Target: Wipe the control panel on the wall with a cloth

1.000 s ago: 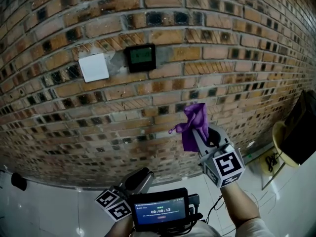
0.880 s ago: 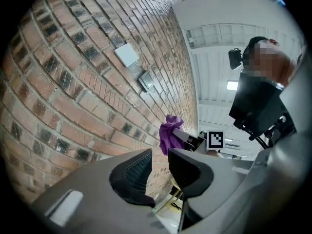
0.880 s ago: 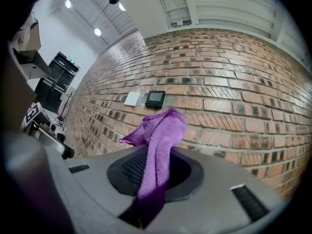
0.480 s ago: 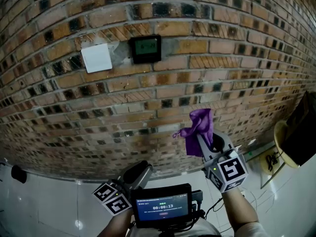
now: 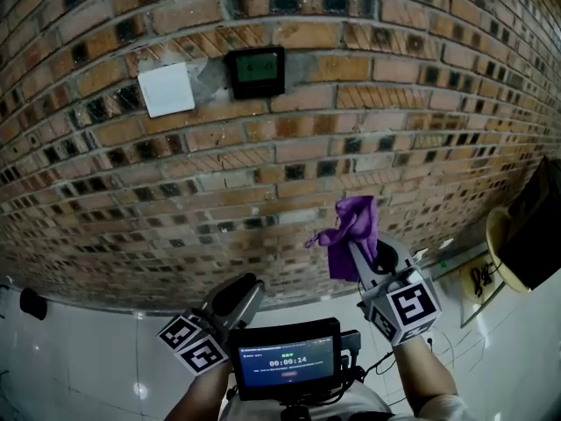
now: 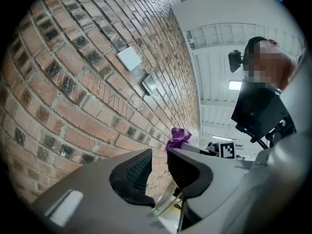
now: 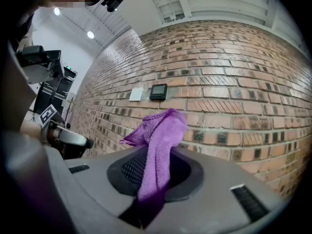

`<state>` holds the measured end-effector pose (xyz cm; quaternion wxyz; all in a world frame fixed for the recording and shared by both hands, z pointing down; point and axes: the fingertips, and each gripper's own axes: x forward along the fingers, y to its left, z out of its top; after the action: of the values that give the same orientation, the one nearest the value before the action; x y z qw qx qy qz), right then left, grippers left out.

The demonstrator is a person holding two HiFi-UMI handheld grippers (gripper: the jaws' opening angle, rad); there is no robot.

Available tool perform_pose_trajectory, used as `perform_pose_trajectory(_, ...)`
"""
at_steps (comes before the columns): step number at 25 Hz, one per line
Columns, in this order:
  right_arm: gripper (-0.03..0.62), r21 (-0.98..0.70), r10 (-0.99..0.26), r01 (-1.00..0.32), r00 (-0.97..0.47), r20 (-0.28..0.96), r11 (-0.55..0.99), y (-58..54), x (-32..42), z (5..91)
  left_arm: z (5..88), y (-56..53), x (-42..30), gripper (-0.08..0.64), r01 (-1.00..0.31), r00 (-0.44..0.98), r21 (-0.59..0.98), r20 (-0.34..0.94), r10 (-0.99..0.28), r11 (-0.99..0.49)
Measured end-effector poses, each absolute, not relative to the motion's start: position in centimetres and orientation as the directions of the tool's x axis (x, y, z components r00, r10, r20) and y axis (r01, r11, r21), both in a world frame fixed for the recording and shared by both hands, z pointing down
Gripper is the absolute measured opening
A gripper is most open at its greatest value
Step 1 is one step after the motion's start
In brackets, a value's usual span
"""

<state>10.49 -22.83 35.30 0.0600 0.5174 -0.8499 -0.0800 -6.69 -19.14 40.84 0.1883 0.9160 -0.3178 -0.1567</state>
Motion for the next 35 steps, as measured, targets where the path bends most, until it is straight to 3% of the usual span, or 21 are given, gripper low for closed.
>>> perform_pose_trajectory(35,0.080,0.168,-0.856,-0.840,-0.506,0.104,0.517,-21.2,9.1,38.9,40.3,-19.7,-7.4,0.093,-0.543,0.731,0.440,-0.171,-0.661,-0.715)
